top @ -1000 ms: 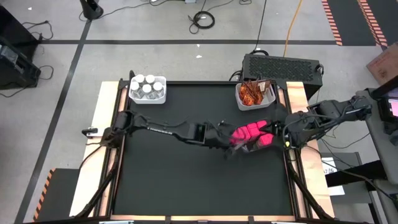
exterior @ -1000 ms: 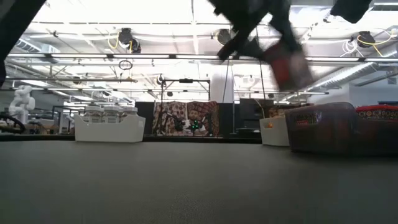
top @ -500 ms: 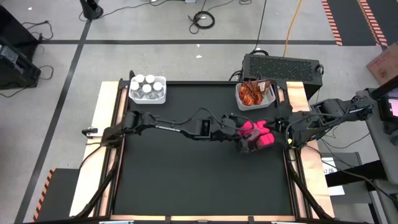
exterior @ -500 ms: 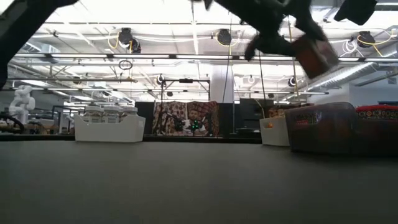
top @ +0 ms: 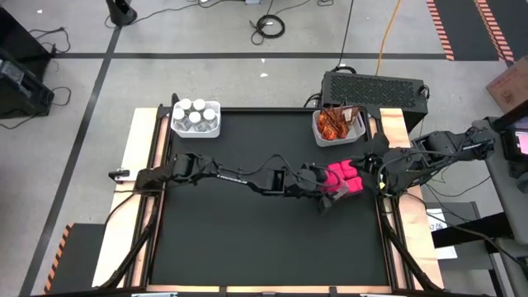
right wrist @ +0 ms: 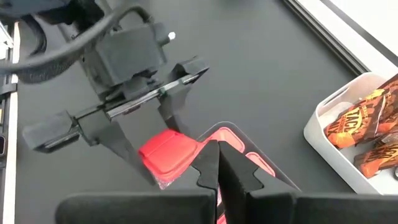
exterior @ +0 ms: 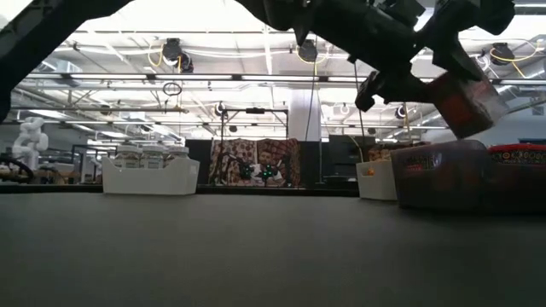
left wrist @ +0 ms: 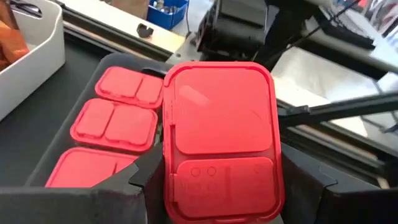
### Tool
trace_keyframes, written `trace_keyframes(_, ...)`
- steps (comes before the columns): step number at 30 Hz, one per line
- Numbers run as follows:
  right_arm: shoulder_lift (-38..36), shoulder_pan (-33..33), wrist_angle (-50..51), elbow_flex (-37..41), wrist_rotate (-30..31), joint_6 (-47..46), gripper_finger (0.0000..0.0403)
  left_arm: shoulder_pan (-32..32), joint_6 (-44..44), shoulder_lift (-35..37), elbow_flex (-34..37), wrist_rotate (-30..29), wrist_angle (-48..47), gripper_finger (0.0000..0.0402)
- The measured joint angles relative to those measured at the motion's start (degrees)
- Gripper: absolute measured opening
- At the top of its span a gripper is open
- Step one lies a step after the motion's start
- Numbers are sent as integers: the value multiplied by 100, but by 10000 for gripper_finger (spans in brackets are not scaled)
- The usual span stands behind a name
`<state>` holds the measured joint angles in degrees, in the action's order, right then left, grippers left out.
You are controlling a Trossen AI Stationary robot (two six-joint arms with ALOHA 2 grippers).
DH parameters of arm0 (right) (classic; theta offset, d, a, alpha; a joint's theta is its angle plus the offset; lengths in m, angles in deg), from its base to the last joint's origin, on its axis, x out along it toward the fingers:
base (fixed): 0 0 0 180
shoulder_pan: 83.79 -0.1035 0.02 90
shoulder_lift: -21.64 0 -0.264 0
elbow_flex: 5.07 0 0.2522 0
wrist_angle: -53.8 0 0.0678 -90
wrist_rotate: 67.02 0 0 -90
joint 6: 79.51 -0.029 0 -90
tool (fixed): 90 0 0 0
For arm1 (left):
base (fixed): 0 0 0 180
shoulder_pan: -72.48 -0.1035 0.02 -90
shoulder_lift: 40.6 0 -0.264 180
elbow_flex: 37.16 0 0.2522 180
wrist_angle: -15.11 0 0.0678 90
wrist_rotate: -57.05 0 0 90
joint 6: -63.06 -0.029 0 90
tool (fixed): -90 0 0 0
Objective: Sort spices by type
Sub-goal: Put the red seasoning can into the black transparent bin
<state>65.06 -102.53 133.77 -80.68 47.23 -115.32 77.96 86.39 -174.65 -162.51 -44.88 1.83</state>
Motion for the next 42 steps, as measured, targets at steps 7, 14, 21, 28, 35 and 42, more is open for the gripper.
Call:
trace_keyframes(7,2,0,-11,0,2,-12,0,-1,-178,-8,2,-7,-257,216)
trace_keyframes(14,2,0,-11,0,2,-129,0,-113,-292,-8,2,-6,-349,216)
trace_keyframes(21,2,1,-22,0,175,-171,0,-108,-295,-6,2,79,-398,216)
trace_keyframes(28,2,1,-22,0,332,-182,0,-97,-289,-6,2,79,-411,216)
trace_keyframes(35,2,0,-22,0,546,-166,0,-97,-287,-4,4,105,-386,262)
trace_keyframes(42,2,1,-22,0,572,-252,0,-97,-282,-1,4,121,-388,279)
